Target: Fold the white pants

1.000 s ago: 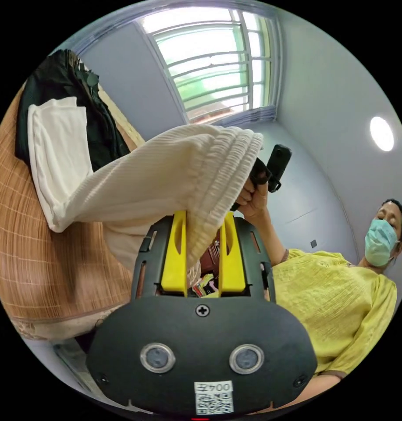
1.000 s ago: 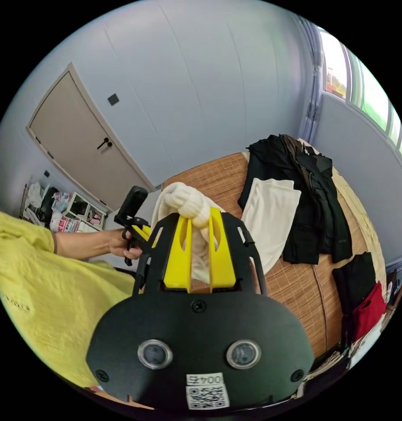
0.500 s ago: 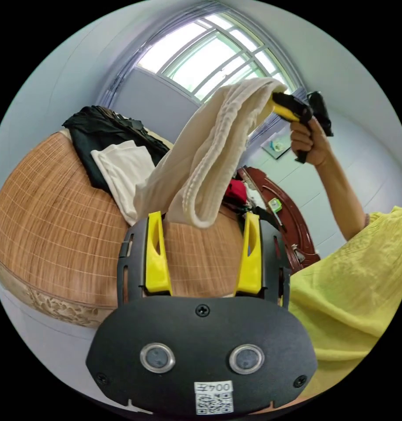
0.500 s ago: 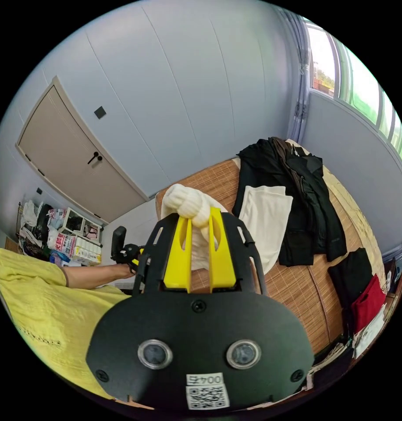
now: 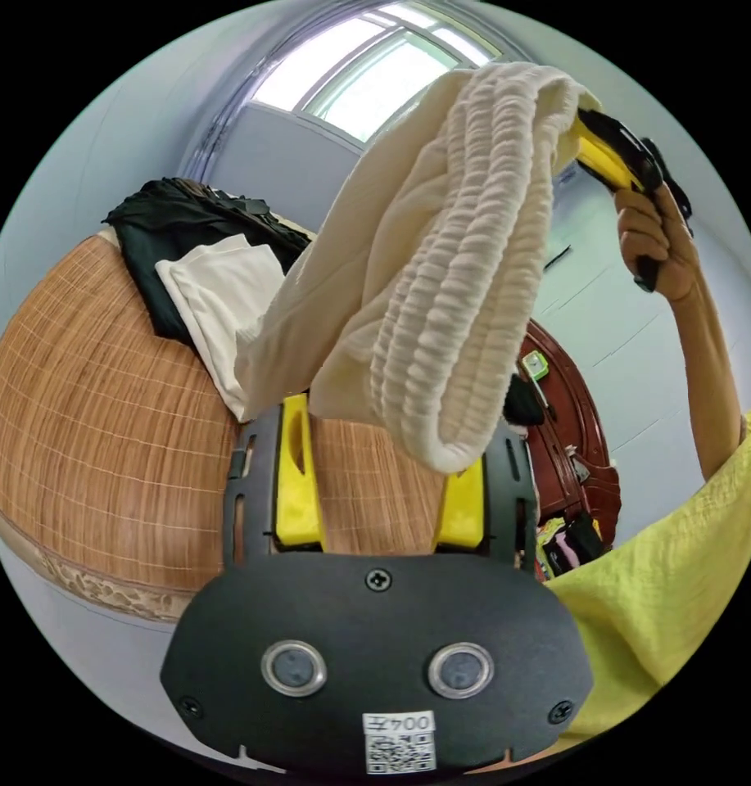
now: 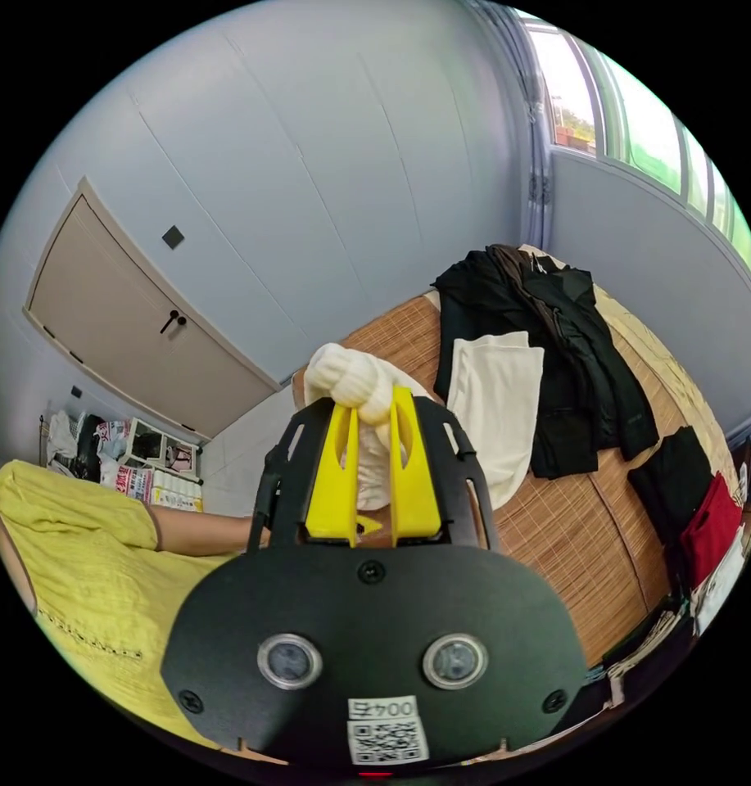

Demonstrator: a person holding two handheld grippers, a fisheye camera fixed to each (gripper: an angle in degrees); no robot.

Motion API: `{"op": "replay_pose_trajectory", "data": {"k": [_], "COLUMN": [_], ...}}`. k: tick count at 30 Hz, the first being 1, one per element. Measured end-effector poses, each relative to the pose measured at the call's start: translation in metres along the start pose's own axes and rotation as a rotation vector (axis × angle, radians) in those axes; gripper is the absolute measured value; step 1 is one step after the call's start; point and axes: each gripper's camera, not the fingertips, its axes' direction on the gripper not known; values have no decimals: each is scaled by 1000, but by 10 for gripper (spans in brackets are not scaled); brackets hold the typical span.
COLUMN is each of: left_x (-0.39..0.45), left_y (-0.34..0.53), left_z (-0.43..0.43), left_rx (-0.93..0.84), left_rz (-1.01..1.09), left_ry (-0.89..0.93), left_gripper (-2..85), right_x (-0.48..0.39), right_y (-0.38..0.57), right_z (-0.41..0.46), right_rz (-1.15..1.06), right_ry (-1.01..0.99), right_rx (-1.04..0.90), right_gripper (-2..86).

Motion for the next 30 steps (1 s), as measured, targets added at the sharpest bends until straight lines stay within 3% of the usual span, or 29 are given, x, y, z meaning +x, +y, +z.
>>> {"op": "replay_pose_trajectory", "data": {"k": [2, 4, 13, 22, 30], "left_x": [-6, -15, -31, 26, 105], "left_y": [5, 5, -46, -170, -280], "left_z": [-18, -37, -221, -428, -564], "left_rx": [54, 61, 450, 644, 633], "left_rz": [-74, -149, -263, -107, -5], "left_ry": [41, 59, 121, -131, -339], "left_gripper": [60, 35, 11, 9, 10], "right_x": [0, -3, -43, -139, -191], "right_y": [1, 1, -41, -113, -154], "right_z": [-8, -17, -112, -226, -314], "right_rz": [6, 0, -202, -485, -619], "right_ry": [9, 23, -11, -17, 21], "right_rx": [-7, -7, 26, 77, 161], "right_gripper": [66, 66, 65, 63, 59]}}
